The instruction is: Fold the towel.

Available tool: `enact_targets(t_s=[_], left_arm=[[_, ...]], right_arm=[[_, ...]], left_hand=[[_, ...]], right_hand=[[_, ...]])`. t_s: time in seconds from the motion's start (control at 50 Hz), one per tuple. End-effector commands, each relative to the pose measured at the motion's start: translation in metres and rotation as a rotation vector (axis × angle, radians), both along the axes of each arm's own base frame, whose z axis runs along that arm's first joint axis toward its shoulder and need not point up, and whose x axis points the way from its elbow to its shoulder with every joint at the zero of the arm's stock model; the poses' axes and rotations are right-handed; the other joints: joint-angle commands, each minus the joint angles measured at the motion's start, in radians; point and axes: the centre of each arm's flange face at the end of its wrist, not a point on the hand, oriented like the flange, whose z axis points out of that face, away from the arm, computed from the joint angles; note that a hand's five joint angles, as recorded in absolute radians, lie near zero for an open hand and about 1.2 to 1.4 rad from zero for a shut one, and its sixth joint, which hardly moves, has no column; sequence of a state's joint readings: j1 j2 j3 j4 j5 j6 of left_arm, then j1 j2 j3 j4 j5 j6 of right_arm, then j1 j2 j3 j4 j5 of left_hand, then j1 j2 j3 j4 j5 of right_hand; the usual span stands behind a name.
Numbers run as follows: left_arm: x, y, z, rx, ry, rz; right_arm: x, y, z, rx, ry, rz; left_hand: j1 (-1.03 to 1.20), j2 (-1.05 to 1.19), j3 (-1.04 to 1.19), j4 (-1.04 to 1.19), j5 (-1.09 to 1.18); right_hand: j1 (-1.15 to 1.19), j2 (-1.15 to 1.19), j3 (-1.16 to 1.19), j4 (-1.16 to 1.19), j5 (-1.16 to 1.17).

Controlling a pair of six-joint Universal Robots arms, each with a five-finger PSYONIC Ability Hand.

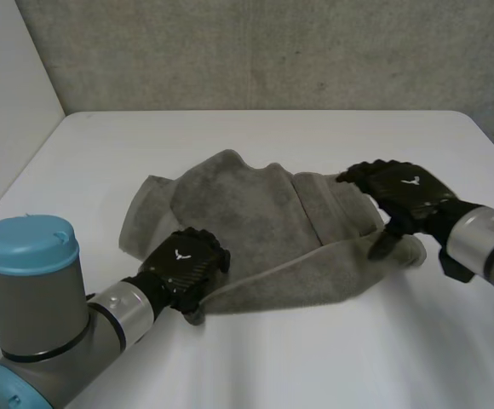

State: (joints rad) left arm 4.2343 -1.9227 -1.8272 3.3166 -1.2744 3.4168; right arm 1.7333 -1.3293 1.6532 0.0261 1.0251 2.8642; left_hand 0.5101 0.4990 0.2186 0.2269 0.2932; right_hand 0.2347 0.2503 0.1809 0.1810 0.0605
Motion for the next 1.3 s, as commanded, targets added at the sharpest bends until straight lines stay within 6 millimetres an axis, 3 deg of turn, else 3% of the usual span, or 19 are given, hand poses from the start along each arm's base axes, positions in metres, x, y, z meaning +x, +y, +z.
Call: enact_targets(t_s=[0.02,0.14,0.26,0.4,0.58,0.74,0.78,0.88,1.04,1.1,1.12,1.16,1.3], left_arm=[[0.007,-0.011,0.002,-0.018,-0.012,0.039],[0.015,-0.03,0.006,-0.035,-0.006,0.084],[0.02,-0.042,0.007,-0.062,-0.029,0.095],[0.027,-0.042,-0.005,-0.035,-0.101,0.088],[0.03,-0.039,-0.016,0.002,-0.121,0.089],[0.033,-0.042,-0.014,-0.003,-0.121,0.101],[0.033,-0.043,-0.014,-0.002,-0.121,0.102],[0.034,-0.044,-0.014,-0.002,-0.115,0.11],[0.035,-0.048,-0.013,-0.008,-0.111,0.119],[0.035,-0.051,-0.012,-0.016,-0.107,0.125],[0.036,-0.054,-0.011,-0.023,-0.103,0.13],[0.036,-0.056,-0.011,-0.026,-0.102,0.135],[0.036,-0.063,-0.016,-0.023,-0.102,0.142]], right_arm=[[0.03,-0.007,-0.034,0.189,0.068,0.103],[0.048,-0.006,-0.049,0.229,0.161,0.183],[0.049,-0.026,-0.066,0.151,0.301,0.158],[0.047,-0.037,-0.071,0.118,0.361,0.112],[0.047,-0.038,-0.071,0.119,0.36,0.11],[0.044,-0.037,-0.075,0.142,0.356,0.108],[0.044,-0.036,-0.071,0.138,0.35,0.106],[0.042,-0.033,-0.055,0.106,0.336,0.097],[0.035,-0.019,-0.04,0.074,0.317,0.081],[0.027,-0.018,-0.037,0.064,0.313,0.058],[0.027,-0.018,-0.037,0.064,0.313,0.058],[0.021,-0.017,-0.038,0.067,0.312,0.043],[0.015,-0.014,-0.046,0.082,0.314,0.031]], left_hand=[[-0.091,-0.08,-0.044,-0.052,-0.049],[-0.123,-0.112,-0.044,-0.052,-0.081],[-0.12,-0.109,-0.044,-0.052,-0.078],[-0.118,-0.106,-0.044,-0.052,-0.075],[-0.118,-0.106,-0.044,-0.052,-0.075],[-0.118,-0.106,-0.044,-0.052,-0.075],[-0.118,-0.106,-0.044,-0.052,-0.075],[-0.118,-0.106,-0.044,-0.052,-0.075],[-0.118,-0.106,-0.044,-0.052,-0.075],[-0.118,-0.106,-0.044,-0.052,-0.075],[-0.118,-0.106,-0.044,-0.052,-0.075],[-0.118,-0.106,-0.044,-0.052,-0.075],[-0.118,-0.106,-0.044,-0.052,-0.075]], right_hand=[[0.018,0.002,-0.006,-0.007,0.017],[0.029,0.014,-0.006,-0.007,0.029],[0.05,0.034,-0.006,-0.007,0.05],[0.088,0.072,-0.006,-0.007,0.088],[0.264,0.249,-0.006,-0.007,0.264],[0.658,0.642,-0.006,-0.007,0.657],[0.862,0.847,-0.006,-0.007,0.862],[1.062,1.047,-0.006,-0.007,1.062],[1.063,1.047,-0.006,-0.007,1.063],[0.929,0.913,-0.006,-0.007,0.928],[0.928,0.912,-0.006,-0.007,0.927],[0.668,0.652,-0.006,-0.007,0.667],[0.69,0.674,-0.006,-0.007,0.69]])
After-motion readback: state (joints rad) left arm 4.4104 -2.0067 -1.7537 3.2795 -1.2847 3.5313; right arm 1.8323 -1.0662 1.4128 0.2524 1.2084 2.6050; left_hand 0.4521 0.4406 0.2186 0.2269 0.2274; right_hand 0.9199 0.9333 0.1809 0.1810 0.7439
